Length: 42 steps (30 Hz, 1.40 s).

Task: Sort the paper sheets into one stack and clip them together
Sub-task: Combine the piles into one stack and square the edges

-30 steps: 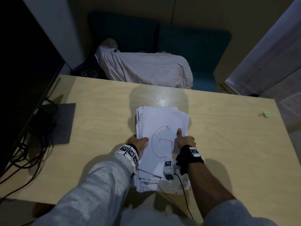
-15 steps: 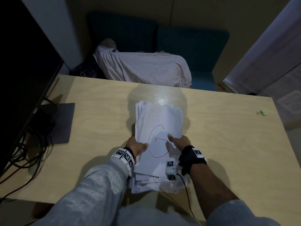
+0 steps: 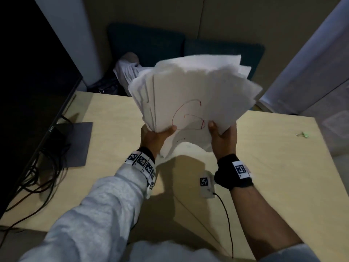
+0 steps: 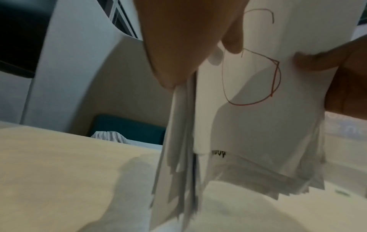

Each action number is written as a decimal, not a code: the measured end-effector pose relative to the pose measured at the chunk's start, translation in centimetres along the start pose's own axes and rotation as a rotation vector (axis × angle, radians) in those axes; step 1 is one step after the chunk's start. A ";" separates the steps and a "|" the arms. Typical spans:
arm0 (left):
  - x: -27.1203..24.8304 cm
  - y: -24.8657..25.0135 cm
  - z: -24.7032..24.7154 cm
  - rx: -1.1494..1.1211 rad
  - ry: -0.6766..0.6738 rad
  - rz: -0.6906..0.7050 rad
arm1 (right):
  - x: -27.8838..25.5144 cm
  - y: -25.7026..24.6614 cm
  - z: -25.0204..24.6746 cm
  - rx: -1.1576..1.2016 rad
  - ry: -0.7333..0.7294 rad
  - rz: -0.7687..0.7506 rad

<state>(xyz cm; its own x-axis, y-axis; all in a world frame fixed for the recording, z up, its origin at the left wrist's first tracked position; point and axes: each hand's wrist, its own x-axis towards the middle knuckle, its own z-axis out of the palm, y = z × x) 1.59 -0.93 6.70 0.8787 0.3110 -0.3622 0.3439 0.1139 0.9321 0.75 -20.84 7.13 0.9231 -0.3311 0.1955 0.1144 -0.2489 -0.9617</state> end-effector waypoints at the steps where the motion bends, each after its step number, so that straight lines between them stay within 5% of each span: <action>1: -0.4 0.0 -0.1 0.019 -0.011 0.032 | -0.6 0.6 -0.2 0.020 -0.023 0.006; 7: -0.4 0.9 -1.4 0.030 -0.085 0.297 | -0.5 1.9 -1.2 0.079 -0.100 0.087; 17: -1.1 2.7 0.3 -0.087 0.023 0.345 | 1.1 0.1 0.6 0.023 0.026 0.027; 23: -2.0 -1.1 -0.4 0.032 -0.090 0.169 | -1.3 4.6 0.3 -0.132 -0.209 0.213; 30: -1.5 -2.4 -1.0 0.006 -0.020 0.077 | -2.5 5.7 0.3 -0.116 -0.098 0.303; 36: -1.3 -5.7 -1.6 0.167 -0.091 -0.069 | -3.8 9.6 -0.2 -0.470 -0.478 0.482; 42: -0.8 -6.6 -1.8 0.209 -0.015 -0.104 | -5.0 9.1 -1.3 -0.298 -0.320 0.528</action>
<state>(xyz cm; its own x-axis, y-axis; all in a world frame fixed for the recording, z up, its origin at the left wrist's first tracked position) -1.94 -0.27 0.85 0.8396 0.2932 -0.4574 0.4921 -0.0536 0.8689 -3.28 -22.66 -2.38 0.8958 -0.2031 -0.3953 -0.4442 -0.3836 -0.8096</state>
